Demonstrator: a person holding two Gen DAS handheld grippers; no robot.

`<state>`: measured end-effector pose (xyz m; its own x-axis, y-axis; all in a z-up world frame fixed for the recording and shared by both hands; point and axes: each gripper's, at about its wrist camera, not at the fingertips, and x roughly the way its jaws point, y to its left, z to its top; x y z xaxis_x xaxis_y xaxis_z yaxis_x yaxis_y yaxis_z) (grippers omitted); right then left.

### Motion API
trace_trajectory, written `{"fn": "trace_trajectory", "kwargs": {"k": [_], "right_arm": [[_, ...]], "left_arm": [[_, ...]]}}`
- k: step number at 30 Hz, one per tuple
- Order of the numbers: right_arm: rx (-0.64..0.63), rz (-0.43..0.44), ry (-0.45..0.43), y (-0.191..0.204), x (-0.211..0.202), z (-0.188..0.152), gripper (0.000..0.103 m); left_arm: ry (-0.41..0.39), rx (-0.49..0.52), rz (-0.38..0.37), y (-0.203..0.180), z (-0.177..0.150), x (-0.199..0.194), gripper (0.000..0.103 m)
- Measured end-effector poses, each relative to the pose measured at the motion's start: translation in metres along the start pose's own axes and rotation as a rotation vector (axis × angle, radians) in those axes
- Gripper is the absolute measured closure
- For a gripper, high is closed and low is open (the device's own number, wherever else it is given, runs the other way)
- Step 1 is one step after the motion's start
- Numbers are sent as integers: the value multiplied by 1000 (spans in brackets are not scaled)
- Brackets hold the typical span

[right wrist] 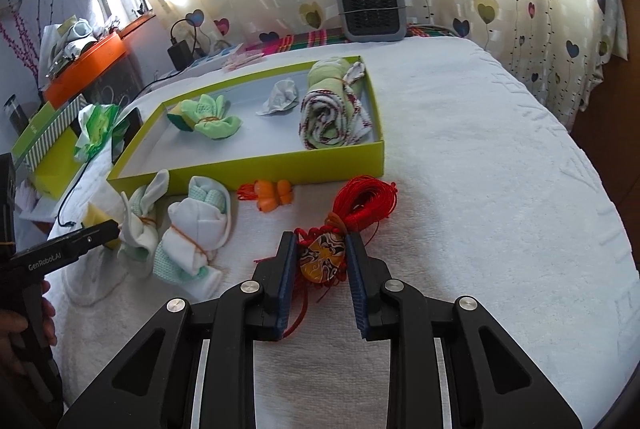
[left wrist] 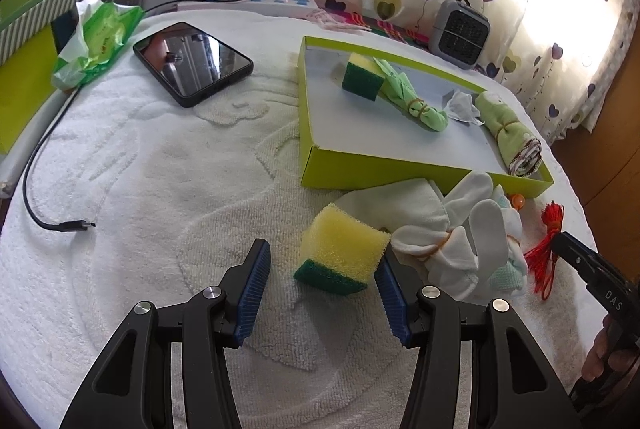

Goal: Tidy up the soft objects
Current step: 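Grasp the red tassel ornament with the right tool while the left tool grasps the yellow sponge, then carry the sponge with the left tool while the right tool carries the ornament into the box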

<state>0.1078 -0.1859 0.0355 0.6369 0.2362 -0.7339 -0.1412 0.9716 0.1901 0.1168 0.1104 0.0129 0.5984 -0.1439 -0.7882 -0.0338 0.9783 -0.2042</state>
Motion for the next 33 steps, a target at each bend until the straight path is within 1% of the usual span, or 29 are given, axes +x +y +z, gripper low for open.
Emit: {"fn": "trace_trajectory", "kwargs": {"k": [7,8,13,15,24,33], "right_arm": [[4,-2,-3,-3,-1,1,77],[4,-1,-2,-3,-1,0,77],[4,0,-2,-3,-1,0,77],[4,1,-2,-3,-1,0,77],[0,4,-2,-1,-1,-1,77],[-3,7,-12,-1,-3,-1,77]], "left_arm": [[-8,-11,-2,0,0,0,53],[-9,-10,1,0,0,0,54],[-17,0,-6,-1,-1,-2,67],[-18,5,-9,-3,-1,-3,69],[-22,12,-2,-5,-2,-5,71],[-35,12,2,-4,1,-11,71]]}}
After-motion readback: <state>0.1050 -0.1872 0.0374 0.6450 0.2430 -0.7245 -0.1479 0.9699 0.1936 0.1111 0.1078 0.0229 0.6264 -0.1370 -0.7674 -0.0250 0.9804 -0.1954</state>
